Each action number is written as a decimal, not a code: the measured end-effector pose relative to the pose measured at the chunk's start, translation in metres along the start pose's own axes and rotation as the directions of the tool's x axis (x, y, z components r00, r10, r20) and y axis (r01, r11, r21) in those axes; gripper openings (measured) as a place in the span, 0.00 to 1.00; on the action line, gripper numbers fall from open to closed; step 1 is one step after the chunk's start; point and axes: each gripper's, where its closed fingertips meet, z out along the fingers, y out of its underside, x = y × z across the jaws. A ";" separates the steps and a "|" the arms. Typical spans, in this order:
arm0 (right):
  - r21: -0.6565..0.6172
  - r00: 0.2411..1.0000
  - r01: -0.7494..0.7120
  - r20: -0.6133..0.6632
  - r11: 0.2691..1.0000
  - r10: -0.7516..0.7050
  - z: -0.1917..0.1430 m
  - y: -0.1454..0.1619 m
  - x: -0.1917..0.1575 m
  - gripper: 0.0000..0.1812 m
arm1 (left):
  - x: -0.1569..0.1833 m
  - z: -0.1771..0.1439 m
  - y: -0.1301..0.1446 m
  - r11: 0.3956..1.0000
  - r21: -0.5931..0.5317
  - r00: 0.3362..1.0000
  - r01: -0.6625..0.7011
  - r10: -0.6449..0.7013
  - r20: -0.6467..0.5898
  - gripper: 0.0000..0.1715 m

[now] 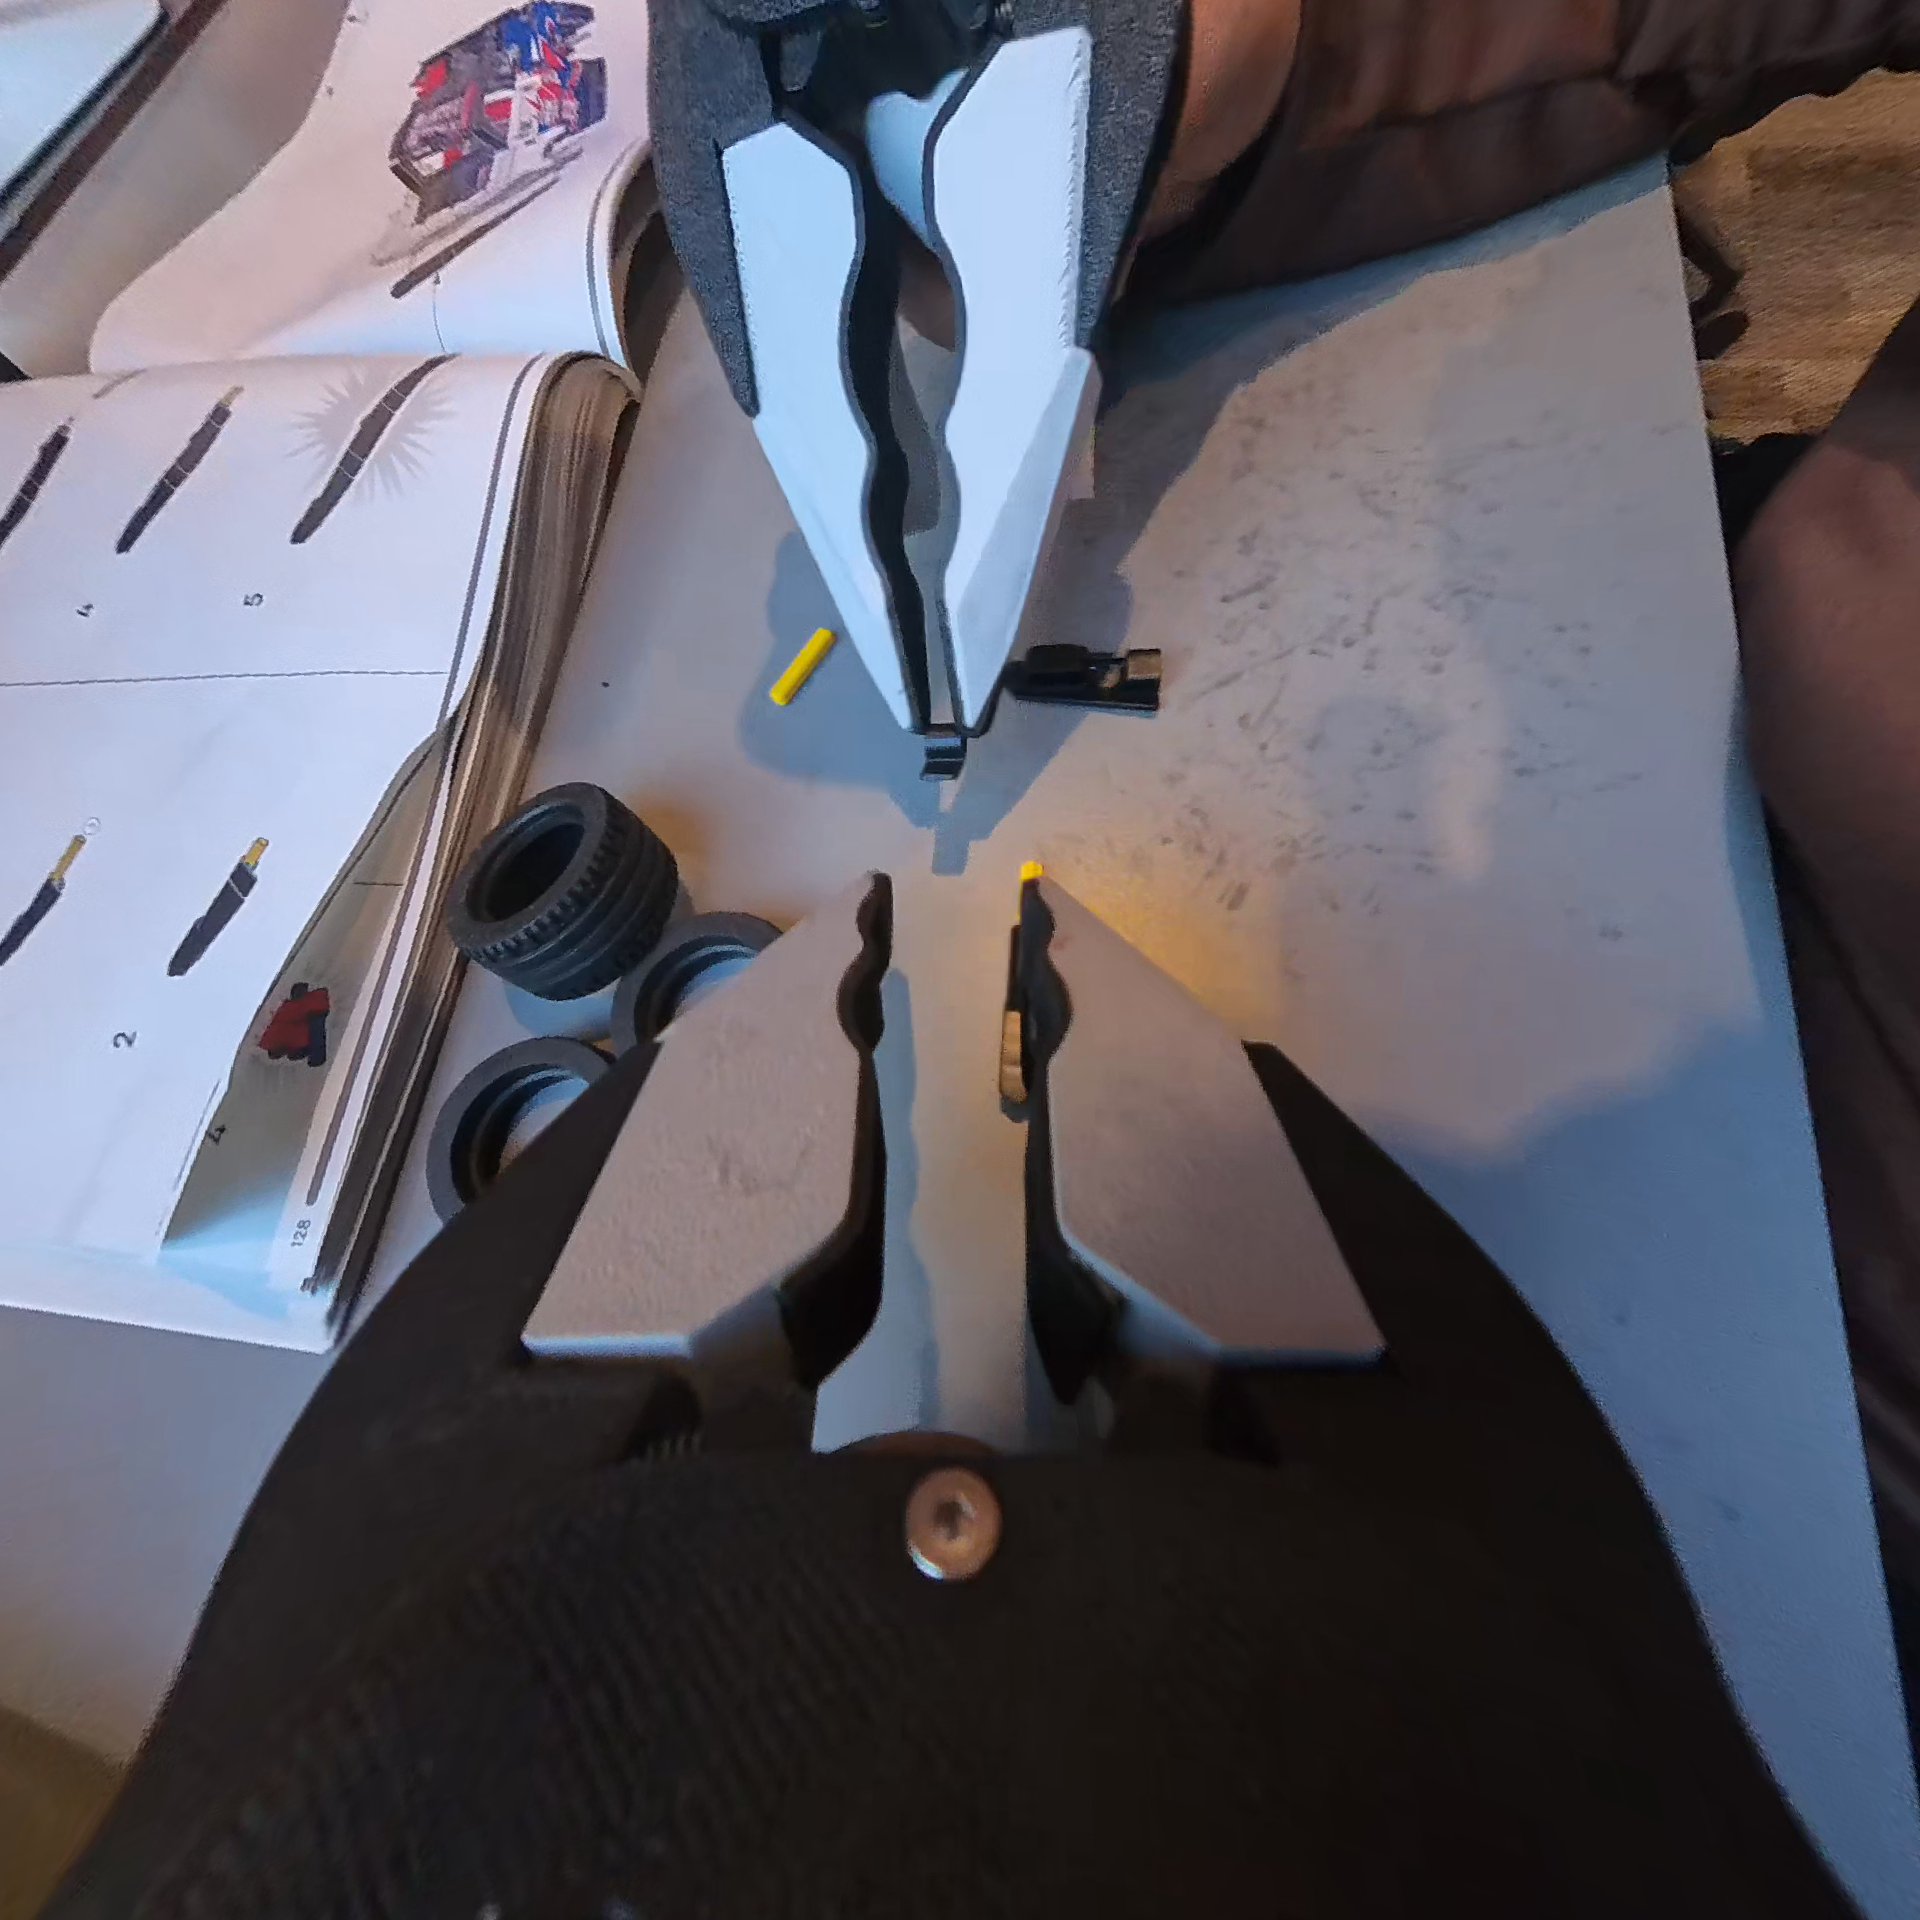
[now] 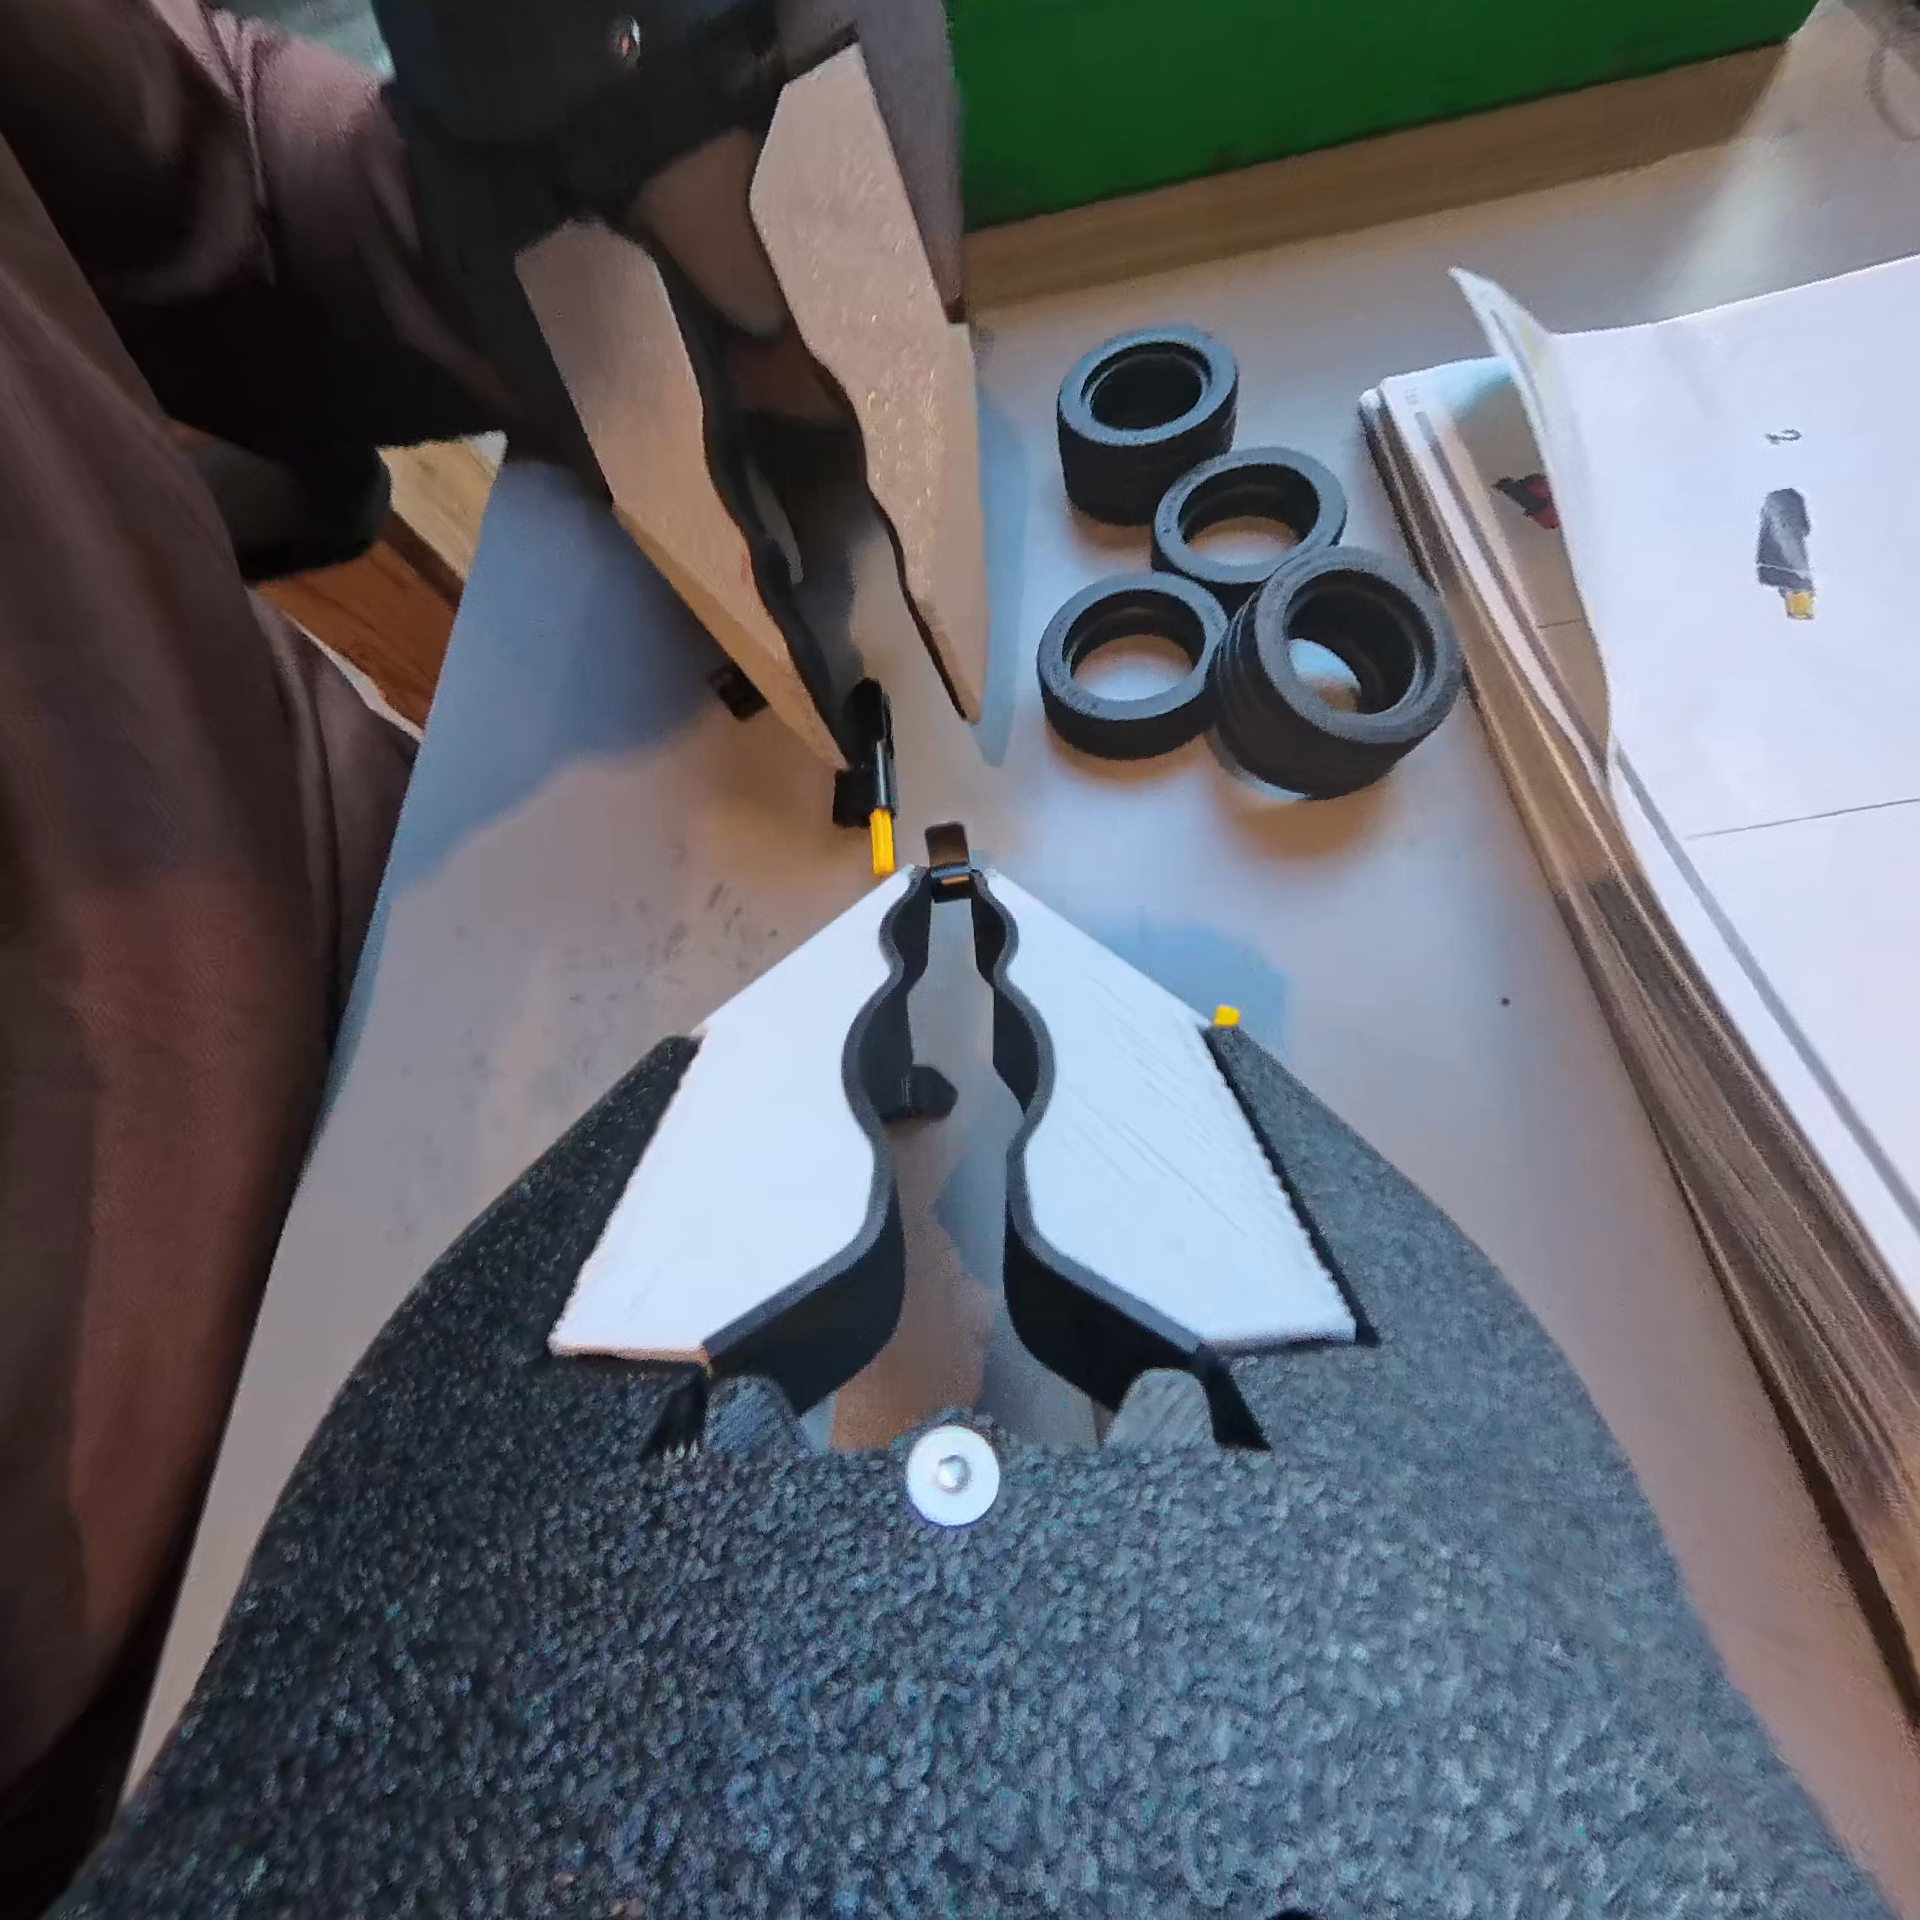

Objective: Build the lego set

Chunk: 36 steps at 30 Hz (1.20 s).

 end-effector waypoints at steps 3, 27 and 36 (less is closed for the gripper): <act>0.061 0.998 -0.054 0.027 0.997 0.052 -0.001 -0.011 -0.002 0.03 | -0.005 -0.002 -0.005 0.999 0.023 0.998 -0.028 0.027 0.051 0.12; 0.115 0.856 -0.438 0.355 0.891 0.375 -0.002 -0.029 -0.016 0.03 | -0.002 -0.012 -0.032 0.943 0.110 0.929 -0.314 0.281 0.240 0.05; 0.109 0.833 -0.456 0.401 0.883 0.381 -0.003 -0.030 -0.021 0.00 | 0.007 -0.007 -0.025 0.955 0.101 0.953 -0.279 0.263 0.148 0.00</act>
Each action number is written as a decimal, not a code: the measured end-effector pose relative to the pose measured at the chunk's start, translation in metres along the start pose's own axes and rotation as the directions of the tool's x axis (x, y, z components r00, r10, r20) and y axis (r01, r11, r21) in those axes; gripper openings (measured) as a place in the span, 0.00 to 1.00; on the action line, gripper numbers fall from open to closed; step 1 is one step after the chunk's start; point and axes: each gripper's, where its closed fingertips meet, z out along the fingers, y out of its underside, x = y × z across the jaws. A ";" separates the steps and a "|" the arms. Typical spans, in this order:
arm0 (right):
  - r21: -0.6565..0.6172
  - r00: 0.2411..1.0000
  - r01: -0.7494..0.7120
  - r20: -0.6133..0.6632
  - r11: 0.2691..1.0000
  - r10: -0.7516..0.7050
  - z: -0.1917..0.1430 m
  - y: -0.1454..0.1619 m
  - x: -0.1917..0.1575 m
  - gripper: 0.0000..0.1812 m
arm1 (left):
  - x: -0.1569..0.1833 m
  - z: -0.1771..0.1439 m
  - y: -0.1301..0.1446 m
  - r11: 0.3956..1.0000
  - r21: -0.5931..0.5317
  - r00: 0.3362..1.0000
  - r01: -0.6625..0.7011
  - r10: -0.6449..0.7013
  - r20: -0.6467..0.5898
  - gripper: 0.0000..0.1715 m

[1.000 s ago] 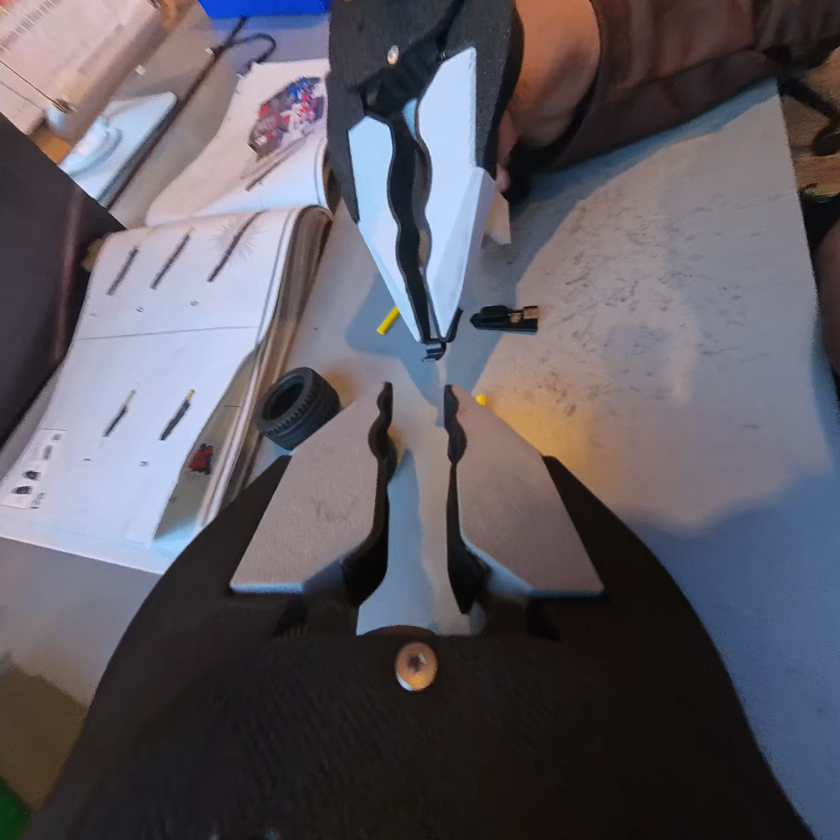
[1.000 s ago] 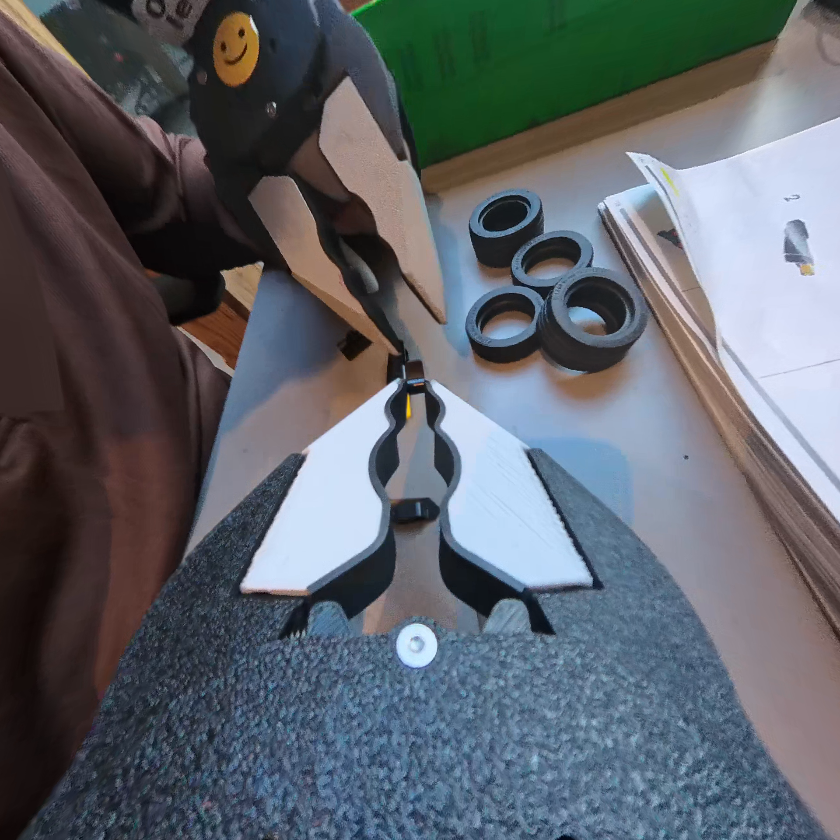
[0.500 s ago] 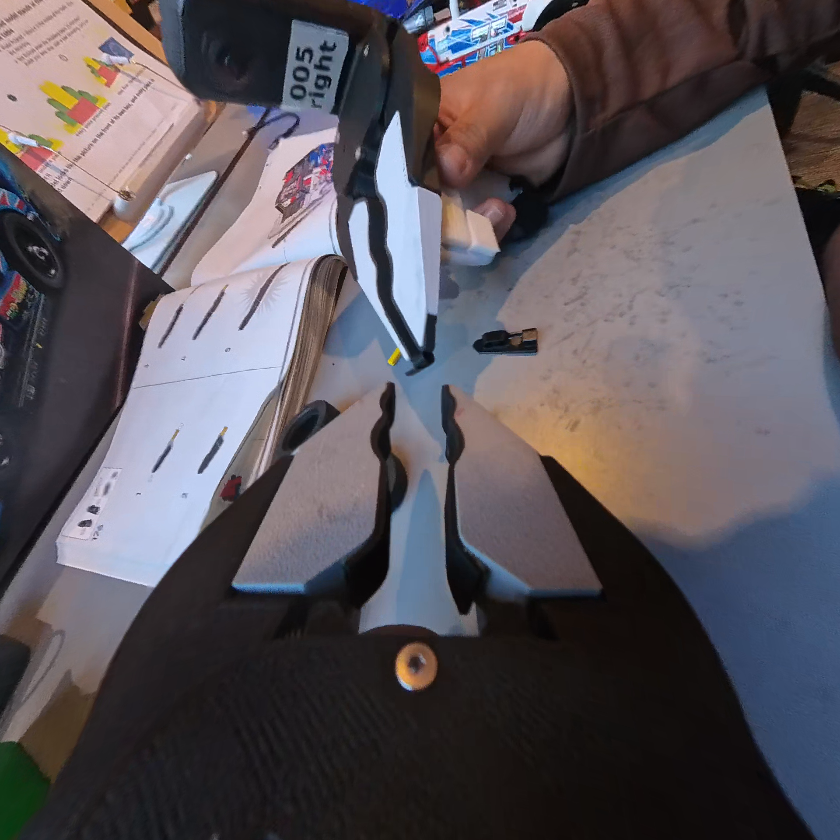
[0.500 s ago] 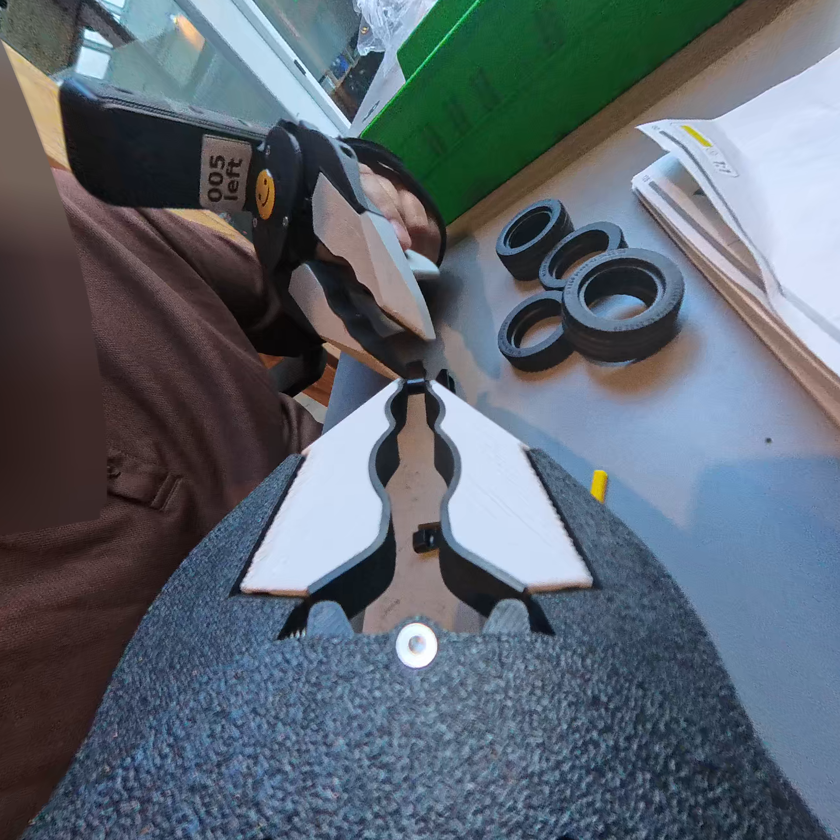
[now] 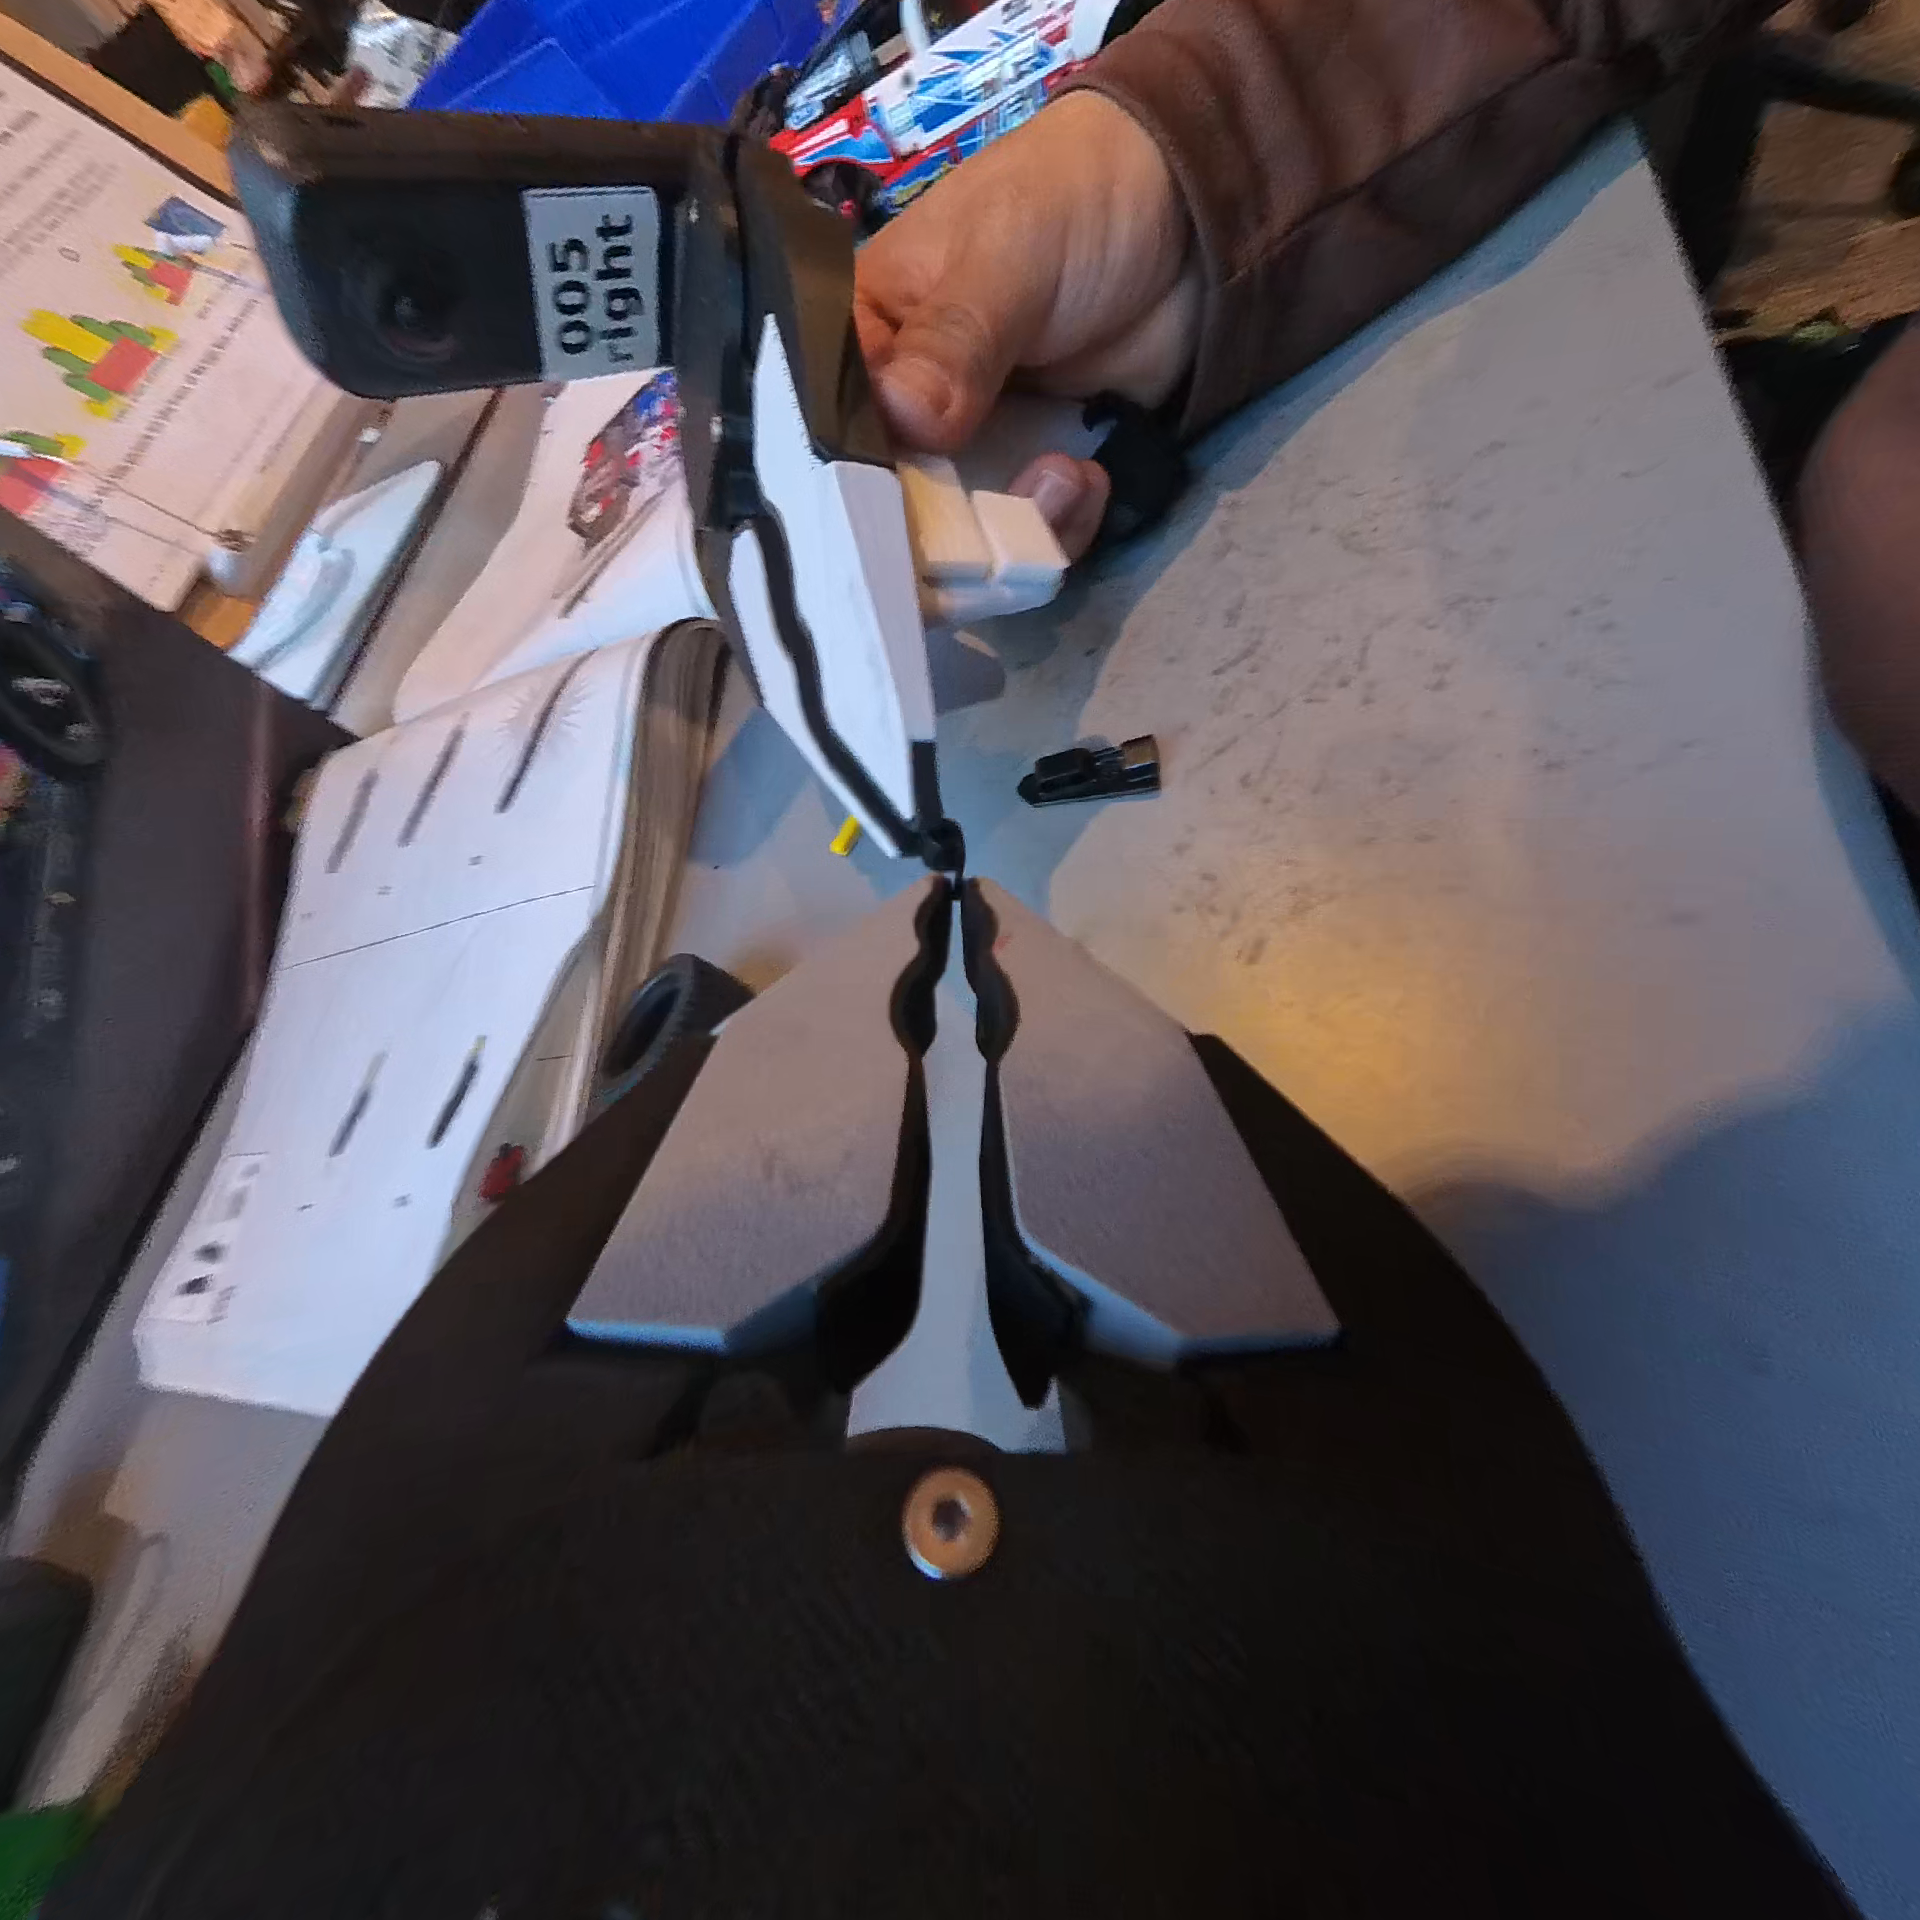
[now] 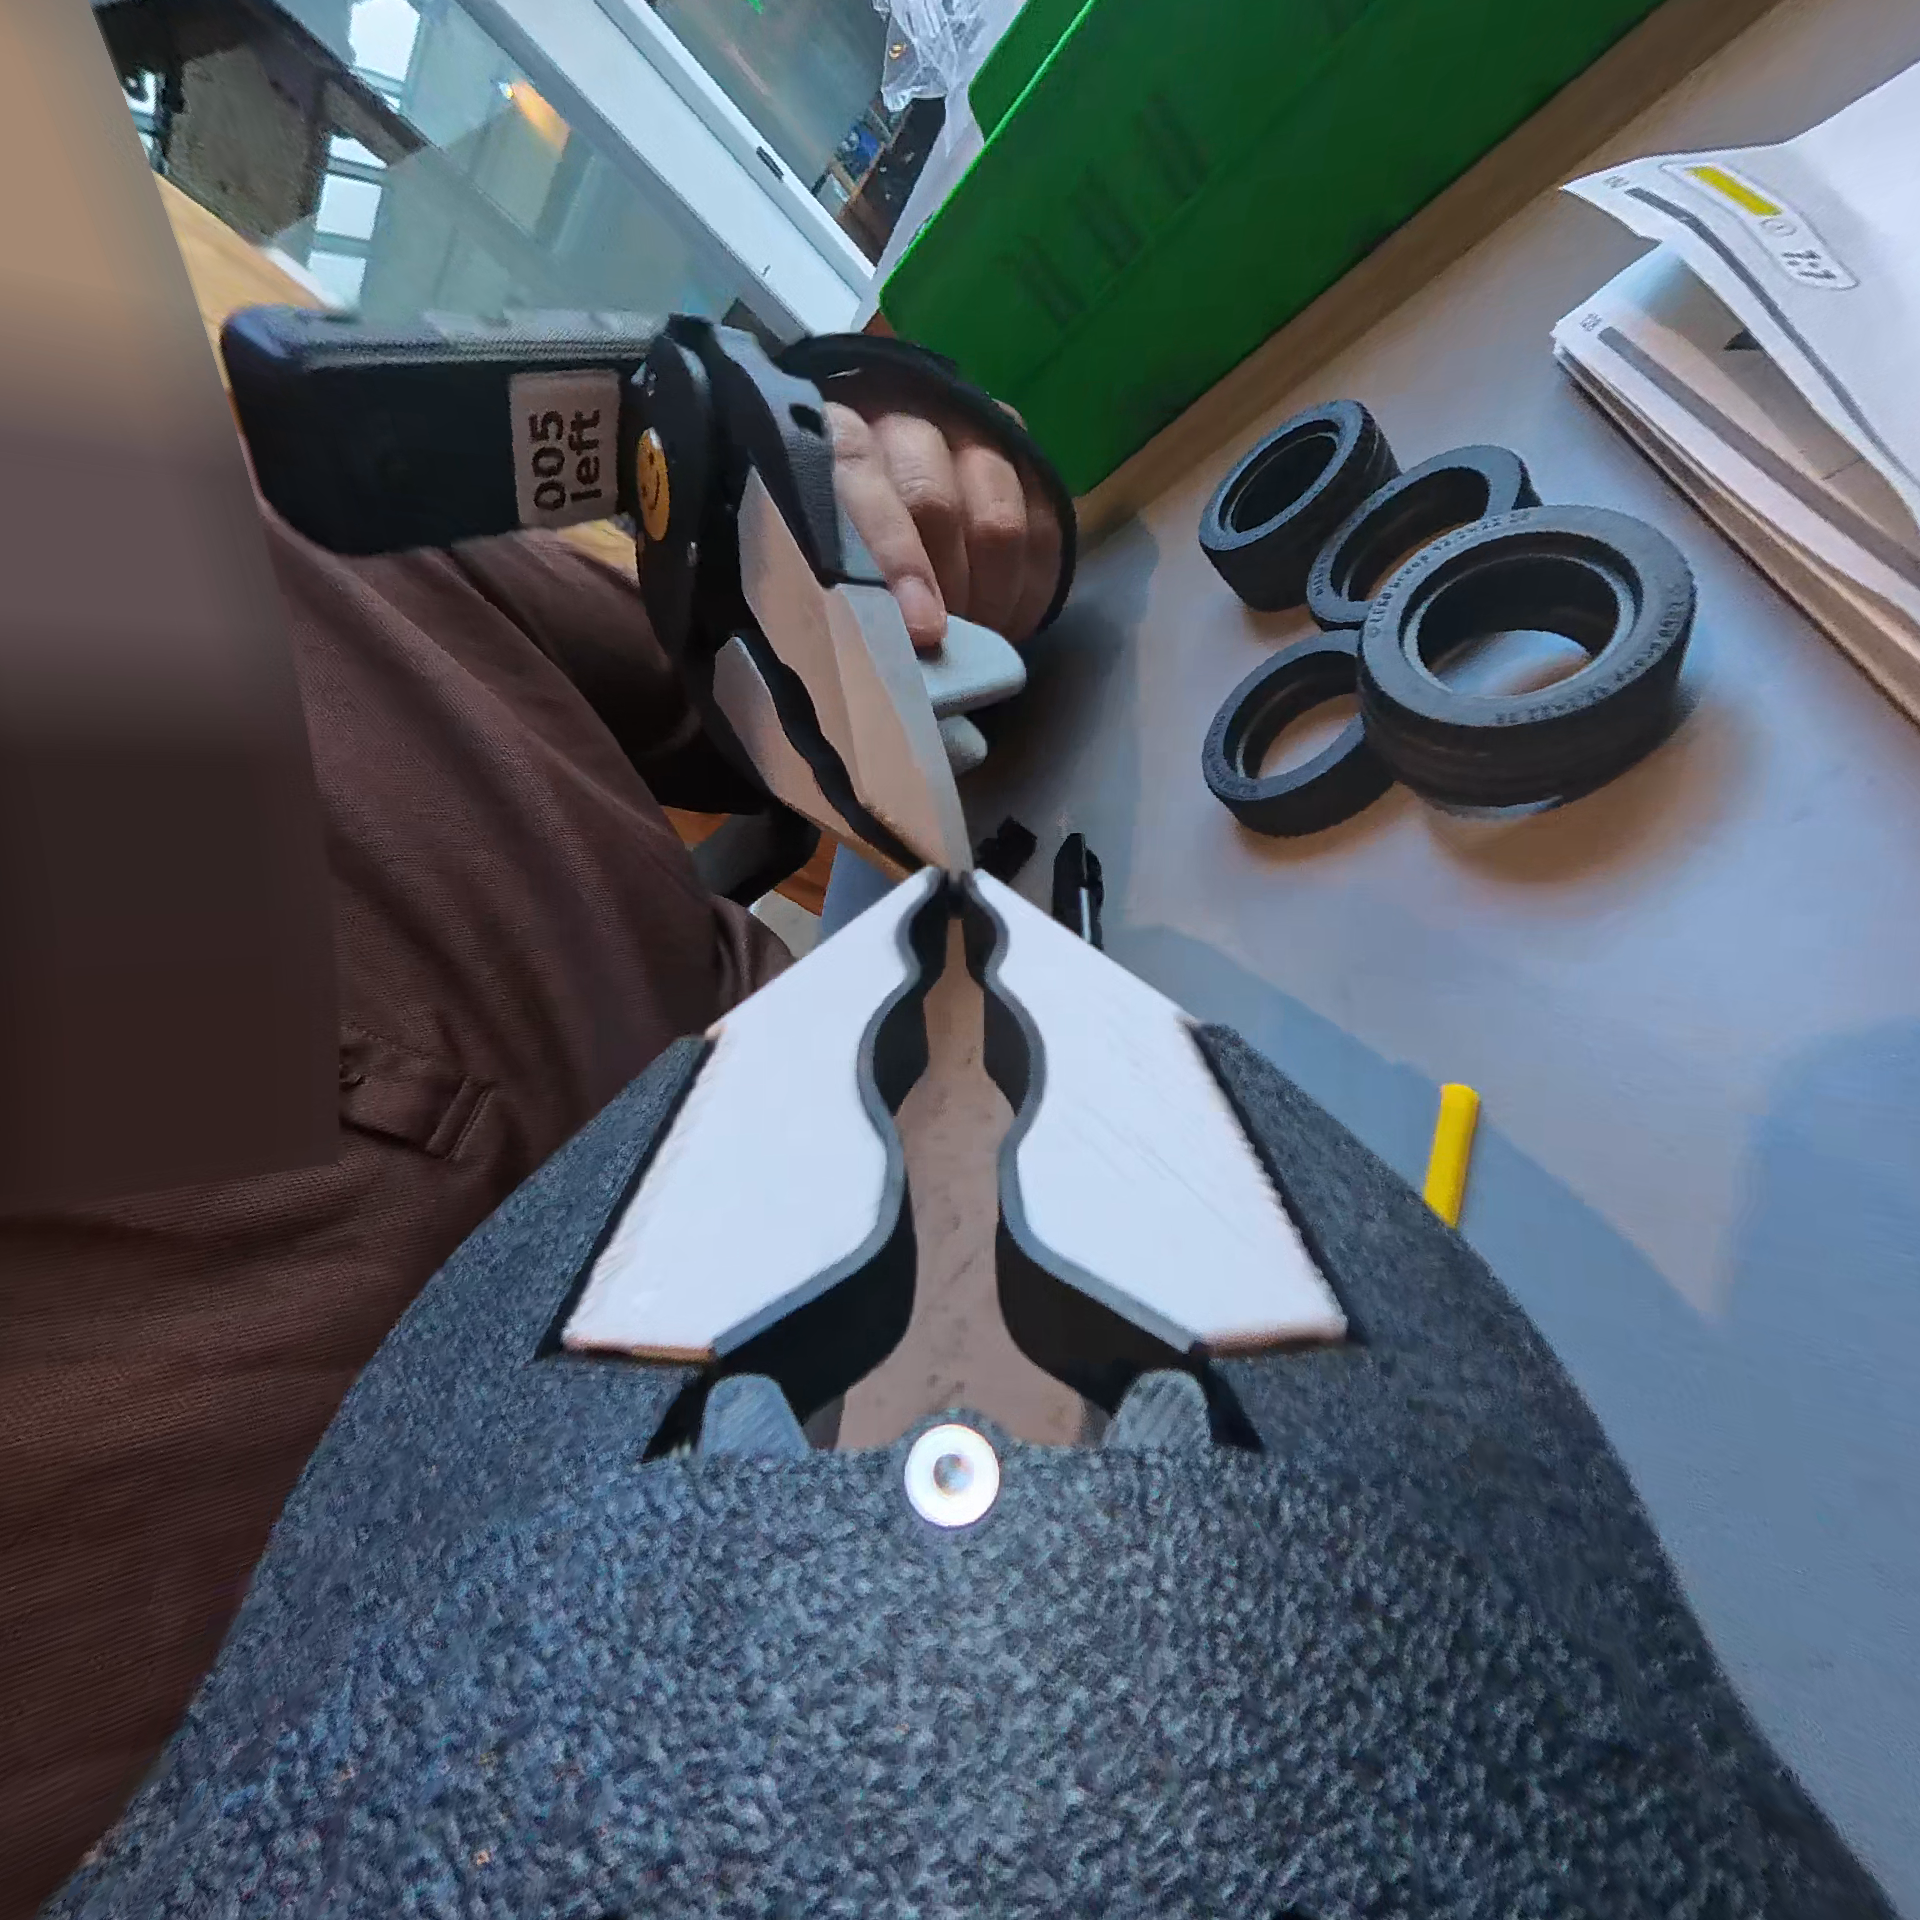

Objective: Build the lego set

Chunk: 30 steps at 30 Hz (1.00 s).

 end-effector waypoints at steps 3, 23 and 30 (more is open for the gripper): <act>-0.042 0.993 0.115 -0.031 0.992 -0.116 -0.003 0.004 -0.004 0.08 | 0.010 0.000 -0.003 0.992 0.018 0.984 0.123 -0.120 -0.128 0.00; -0.532 0.192 0.762 -0.358 0.369 -0.914 0.000 0.004 -0.012 0.06 | 0.006 -0.005 -0.022 0.491 -0.173 0.309 0.854 -0.745 -0.591 0.00; -0.540 0.273 0.689 -0.424 0.483 -0.864 -0.005 0.003 0.009 0.04 | -0.002 0.006 -0.009 0.498 -0.158 0.365 0.852 -0.784 -0.502 0.00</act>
